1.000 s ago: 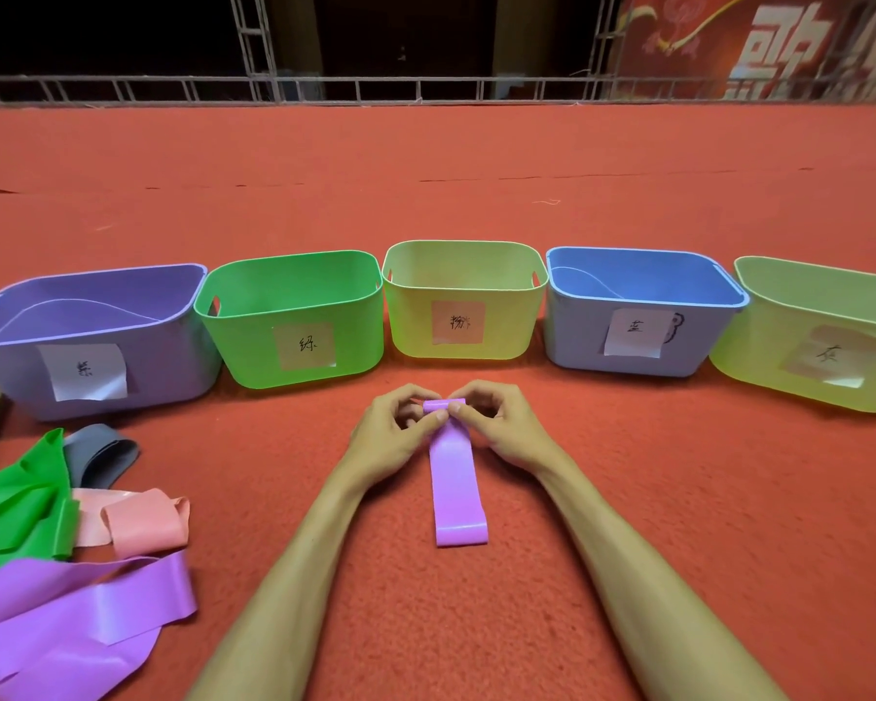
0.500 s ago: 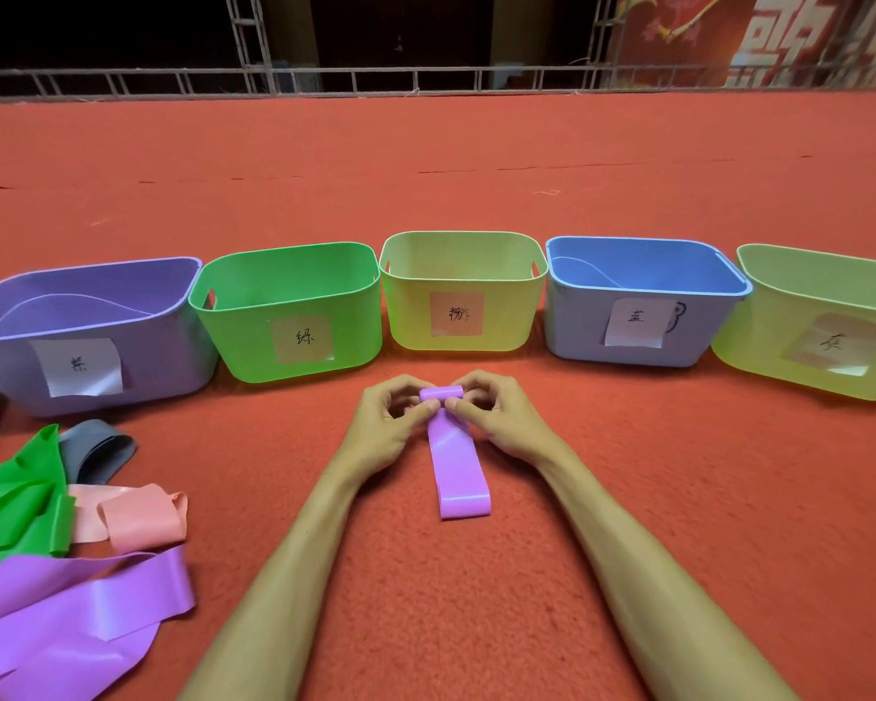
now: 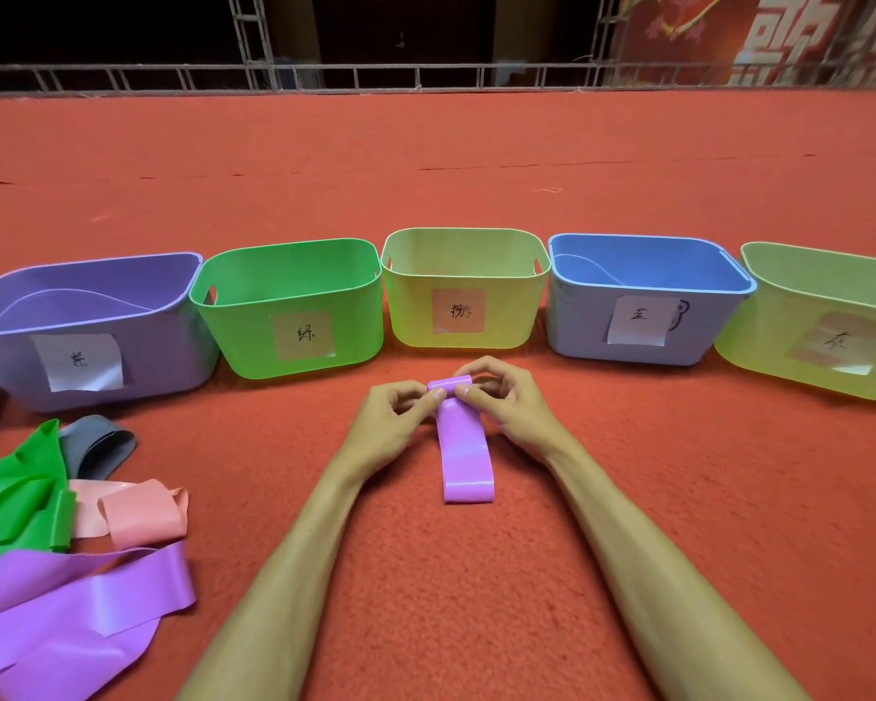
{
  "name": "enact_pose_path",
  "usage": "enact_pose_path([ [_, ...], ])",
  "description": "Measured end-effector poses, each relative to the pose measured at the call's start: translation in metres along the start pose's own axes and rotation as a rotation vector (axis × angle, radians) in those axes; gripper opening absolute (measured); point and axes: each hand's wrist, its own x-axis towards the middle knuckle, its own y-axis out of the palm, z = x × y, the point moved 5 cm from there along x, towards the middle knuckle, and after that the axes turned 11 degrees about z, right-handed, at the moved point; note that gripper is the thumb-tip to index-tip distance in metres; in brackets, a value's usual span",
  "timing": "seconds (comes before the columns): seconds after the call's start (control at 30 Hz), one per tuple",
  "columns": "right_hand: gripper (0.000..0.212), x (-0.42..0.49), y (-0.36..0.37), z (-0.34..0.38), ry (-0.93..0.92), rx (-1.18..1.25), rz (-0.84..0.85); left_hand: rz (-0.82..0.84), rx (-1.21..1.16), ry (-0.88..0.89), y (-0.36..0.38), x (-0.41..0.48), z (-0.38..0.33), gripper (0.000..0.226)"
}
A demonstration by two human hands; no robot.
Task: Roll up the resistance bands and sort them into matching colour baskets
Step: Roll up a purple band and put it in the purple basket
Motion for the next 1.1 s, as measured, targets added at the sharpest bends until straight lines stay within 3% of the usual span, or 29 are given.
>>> enact_pose_path([
  [0.37, 0.010, 0.003, 0.005, -0.004, 0.071, 0.027, -0.032, -0.010, -0.061, 0.081, -0.001, -0.003, -0.007, 0.008],
  [0.63, 0.013, 0.001, 0.002, -0.004, 0.029, 0.037, -0.002, 0.002, -0.027, 0.046, -0.003, -0.003, -0.004, 0.025],
  [0.9, 0.022, 0.001, 0.002, 0.000, 0.002, -0.012, 0.065, -0.006, -0.009, 0.060, -0.001, -0.004, -0.010, 0.013],
  [1.1, 0.019, 0.004, 0.006, -0.004, 0.059, -0.012, -0.026, -0.045, -0.007, 0.089, -0.005, -0.006, -0.012, 0.020],
])
